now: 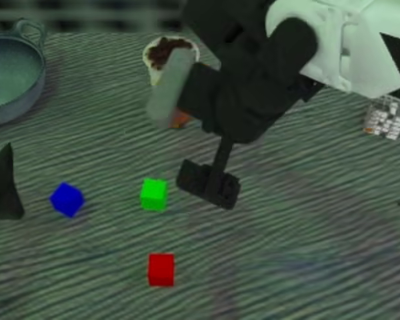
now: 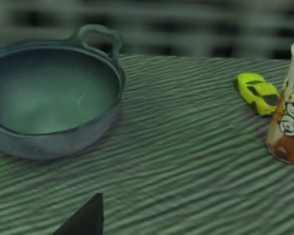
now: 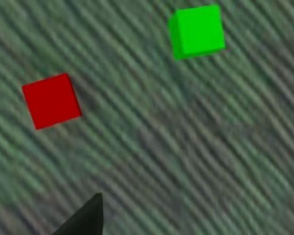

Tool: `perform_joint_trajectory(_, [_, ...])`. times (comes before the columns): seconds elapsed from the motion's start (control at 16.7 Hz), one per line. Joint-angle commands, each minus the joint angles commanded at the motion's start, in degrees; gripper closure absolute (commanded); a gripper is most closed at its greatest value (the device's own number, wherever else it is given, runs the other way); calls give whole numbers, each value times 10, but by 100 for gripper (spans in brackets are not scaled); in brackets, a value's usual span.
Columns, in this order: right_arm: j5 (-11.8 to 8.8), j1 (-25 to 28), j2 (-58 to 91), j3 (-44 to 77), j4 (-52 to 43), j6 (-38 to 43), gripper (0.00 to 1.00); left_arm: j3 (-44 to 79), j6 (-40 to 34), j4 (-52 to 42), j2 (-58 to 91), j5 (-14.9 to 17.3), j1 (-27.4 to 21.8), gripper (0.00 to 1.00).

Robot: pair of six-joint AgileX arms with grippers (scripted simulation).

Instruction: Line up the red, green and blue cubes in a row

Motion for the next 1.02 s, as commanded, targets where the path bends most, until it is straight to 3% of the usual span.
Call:
perform_joint_trajectory(0.48, [-12,-225,-527,-444,268,131,0,347,-73,-241,493,1,-109,0])
perform_joint_trajectory(0.78, [0,-344,-804,-713,416,201,0,541,-114,-375,755,1,-169,0])
perform_joint_trajectory(1.02, [15,-410,-972,-869,507,239,0,661,-139,-447,893,1,-203,0])
